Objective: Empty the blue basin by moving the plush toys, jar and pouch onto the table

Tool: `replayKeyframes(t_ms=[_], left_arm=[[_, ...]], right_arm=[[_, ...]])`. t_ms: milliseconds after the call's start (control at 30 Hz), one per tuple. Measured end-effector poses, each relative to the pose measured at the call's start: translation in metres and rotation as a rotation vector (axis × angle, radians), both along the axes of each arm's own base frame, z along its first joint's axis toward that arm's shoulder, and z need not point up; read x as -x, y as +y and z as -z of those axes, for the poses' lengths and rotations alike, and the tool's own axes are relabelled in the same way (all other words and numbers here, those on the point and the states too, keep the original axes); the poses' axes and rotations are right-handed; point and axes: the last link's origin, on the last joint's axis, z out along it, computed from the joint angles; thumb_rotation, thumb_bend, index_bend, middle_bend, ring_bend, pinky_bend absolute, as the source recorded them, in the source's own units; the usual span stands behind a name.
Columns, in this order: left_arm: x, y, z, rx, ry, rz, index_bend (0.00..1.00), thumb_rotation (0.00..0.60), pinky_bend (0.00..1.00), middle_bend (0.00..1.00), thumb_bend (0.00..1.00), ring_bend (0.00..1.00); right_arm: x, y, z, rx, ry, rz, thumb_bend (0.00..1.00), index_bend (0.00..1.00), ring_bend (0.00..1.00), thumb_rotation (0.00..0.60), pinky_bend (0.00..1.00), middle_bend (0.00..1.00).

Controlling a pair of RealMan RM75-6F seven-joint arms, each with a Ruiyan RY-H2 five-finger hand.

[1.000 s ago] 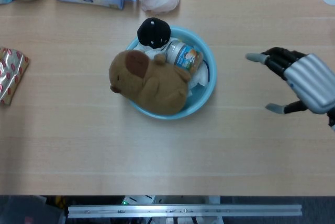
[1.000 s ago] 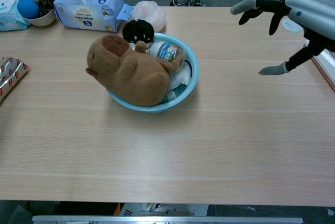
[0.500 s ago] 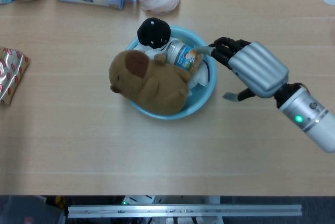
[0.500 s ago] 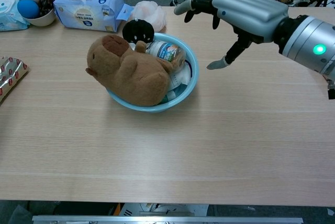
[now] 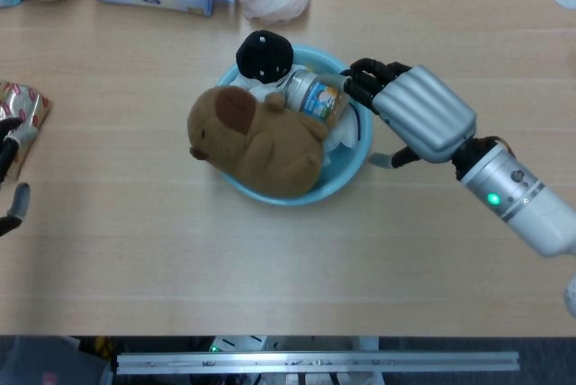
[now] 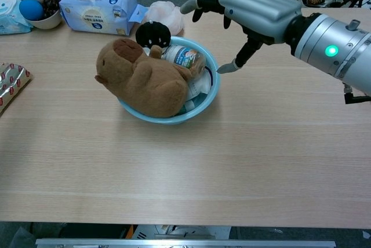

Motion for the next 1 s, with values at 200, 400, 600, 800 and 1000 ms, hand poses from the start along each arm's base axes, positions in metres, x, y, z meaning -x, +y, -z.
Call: replayKeyframes(t_ms=[200,400,600,800,1000], left_arm=[[-0.015,0.018,0.005,0.024,-0.023,0.061,0.19,0.6,0.05,0.15,0.47,0.09],[-0.027,0.036,0.015,0.091,-0.045,0.098,0.11,0.6,0.05,0.1,0.47,0.08],[-0.045,0.058,0.027,0.204,-0.063,0.129,0.02,0.6,0.05,0.03,0.43,0.03],[-0.072,0.076,0.039,0.309,-0.095,0.175,0.0,0.6,0.05,0.0,0.42,0.01],[-0.093,0.093,0.051,0.373,-0.106,0.218,0.0,0.6,0.05,0.0,0.42,0.0]], right_arm=[[0.005,0.004,-0.014,0.028,-0.018,0.005,0.04,0.15,0.17,0.6,0.37,0.24],[0.014,0.01,-0.032,0.063,-0.03,0.011,0.04,0.15,0.17,0.6,0.37,0.24],[0.027,0.016,-0.057,0.117,-0.034,0.023,0.04,0.15,0.17,0.6,0.37,0.24],[0.043,0.022,-0.08,0.163,-0.03,0.05,0.04,0.15,0.17,0.6,0.37,0.24],[0.056,0.029,-0.093,0.192,-0.031,0.066,0.04,0.15,0.17,0.6,0.37,0.24]])
